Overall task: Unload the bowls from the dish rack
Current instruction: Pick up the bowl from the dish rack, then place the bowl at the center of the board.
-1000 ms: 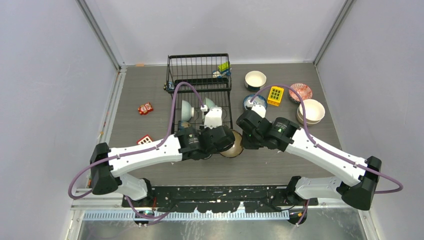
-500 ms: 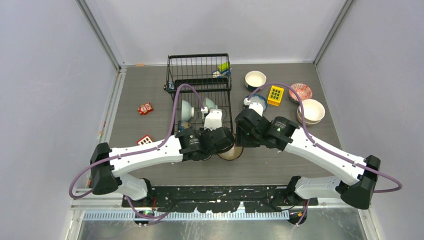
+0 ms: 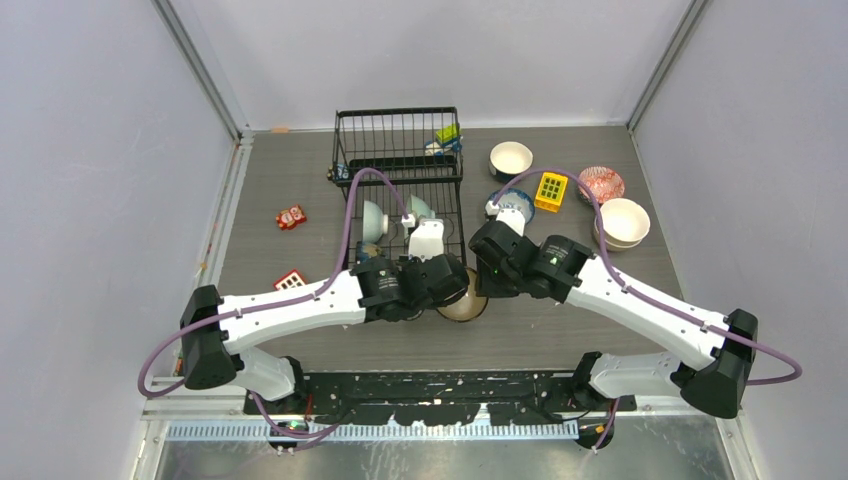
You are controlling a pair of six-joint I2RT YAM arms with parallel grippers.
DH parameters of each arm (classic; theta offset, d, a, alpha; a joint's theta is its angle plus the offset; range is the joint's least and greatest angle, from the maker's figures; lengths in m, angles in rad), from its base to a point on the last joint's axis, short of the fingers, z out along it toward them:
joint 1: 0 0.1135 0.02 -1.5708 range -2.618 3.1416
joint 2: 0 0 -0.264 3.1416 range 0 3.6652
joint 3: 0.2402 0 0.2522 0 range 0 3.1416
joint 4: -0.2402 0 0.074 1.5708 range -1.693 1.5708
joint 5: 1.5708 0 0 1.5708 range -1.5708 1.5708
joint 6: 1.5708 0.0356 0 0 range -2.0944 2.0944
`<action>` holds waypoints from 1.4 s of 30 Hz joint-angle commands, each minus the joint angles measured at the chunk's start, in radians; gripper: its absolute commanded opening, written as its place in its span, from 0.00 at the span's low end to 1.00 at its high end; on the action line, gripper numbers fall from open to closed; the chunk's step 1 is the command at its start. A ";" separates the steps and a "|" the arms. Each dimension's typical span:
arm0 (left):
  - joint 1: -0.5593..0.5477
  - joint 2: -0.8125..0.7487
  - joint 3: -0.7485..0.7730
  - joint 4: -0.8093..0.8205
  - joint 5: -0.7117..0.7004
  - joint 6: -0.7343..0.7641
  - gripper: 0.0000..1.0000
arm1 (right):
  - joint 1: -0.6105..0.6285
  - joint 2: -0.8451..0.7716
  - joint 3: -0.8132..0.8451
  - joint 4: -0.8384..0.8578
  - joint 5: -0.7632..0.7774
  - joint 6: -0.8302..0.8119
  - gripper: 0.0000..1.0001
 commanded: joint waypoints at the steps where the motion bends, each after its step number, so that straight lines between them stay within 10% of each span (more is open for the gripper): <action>1: -0.002 -0.060 0.053 0.066 -0.022 -0.031 0.00 | -0.002 -0.010 -0.020 0.000 0.026 -0.015 0.36; 12: -0.002 -0.068 0.038 0.083 -0.020 -0.039 0.01 | -0.001 -0.037 -0.026 -0.004 0.050 -0.012 0.01; 20: -0.002 -0.098 0.016 0.126 -0.008 0.013 0.99 | -0.009 -0.077 -0.035 -0.083 0.201 -0.023 0.01; 34: 0.000 -0.347 -0.207 0.153 -0.119 0.104 1.00 | -0.612 -0.188 -0.218 0.090 0.016 -0.143 0.01; 42: -0.001 -0.623 -0.394 0.150 -0.168 0.102 1.00 | -0.674 -0.022 -0.279 0.284 -0.030 -0.087 0.01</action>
